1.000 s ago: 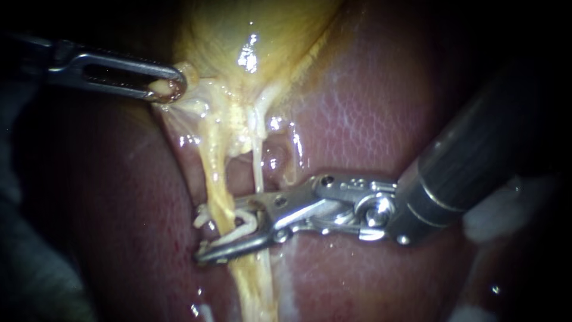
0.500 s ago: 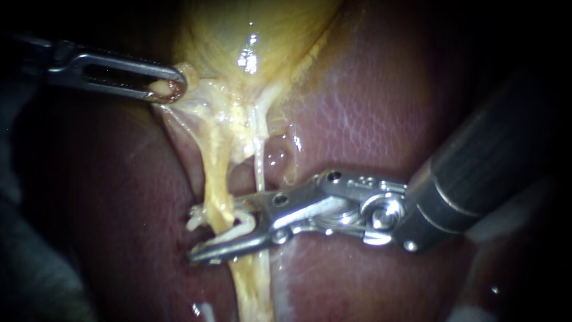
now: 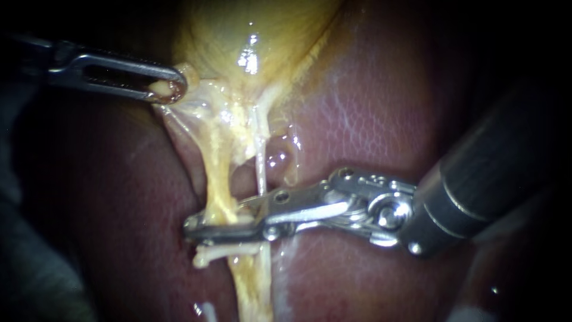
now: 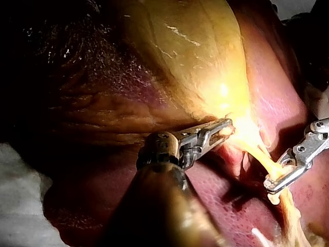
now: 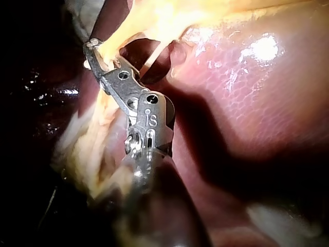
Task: Clipping second clip left tube
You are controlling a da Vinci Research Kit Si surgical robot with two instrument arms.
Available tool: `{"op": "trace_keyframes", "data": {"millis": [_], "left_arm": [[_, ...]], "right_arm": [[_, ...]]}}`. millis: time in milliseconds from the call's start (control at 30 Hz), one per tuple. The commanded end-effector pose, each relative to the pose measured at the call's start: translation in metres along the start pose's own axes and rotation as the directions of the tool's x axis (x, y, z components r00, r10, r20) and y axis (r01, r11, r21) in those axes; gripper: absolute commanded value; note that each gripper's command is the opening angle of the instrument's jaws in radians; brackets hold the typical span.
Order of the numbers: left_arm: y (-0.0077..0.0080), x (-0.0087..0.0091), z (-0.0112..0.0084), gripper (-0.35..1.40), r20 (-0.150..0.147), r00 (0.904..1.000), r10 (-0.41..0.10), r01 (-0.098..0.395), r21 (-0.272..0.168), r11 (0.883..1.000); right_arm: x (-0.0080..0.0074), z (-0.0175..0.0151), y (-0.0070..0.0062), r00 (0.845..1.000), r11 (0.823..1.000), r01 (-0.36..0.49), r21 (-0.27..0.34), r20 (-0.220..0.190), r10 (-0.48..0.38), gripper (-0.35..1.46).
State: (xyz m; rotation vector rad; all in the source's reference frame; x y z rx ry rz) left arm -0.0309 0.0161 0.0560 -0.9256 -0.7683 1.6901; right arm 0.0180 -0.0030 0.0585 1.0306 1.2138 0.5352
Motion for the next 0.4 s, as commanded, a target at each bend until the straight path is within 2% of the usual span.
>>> {"op": "trace_keyframes", "data": {"millis": [33, 367, 400], "left_arm": [[0.0, 0.0, 0.0, -0.35, 0.0, 1.0, 0.0, 0.0, 0.0, 1.0], [0.0, 0.0, 0.0, -0.35, 0.0, 1.0, 0.0, 0.0, 0.0, 1.0], [0.0, 0.0, 0.0, -0.35, 0.0, 1.0, 0.0, 0.0, 0.0, 1.0]], "right_arm": [[0.0, 0.0, 0.0, 1.0, 1.0, 0.0, 0.002, 0.001, 0.0, -0.35], [-0.0002, 0.0001, 0.0001, 1.0, 1.0, 0.002, 0.003, 0.002, -0.002, -0.35], [-0.0002, 0.0002, 0.0001, 1.0, 1.0, 0.002, 0.003, 0.002, -0.002, -0.27]]}}
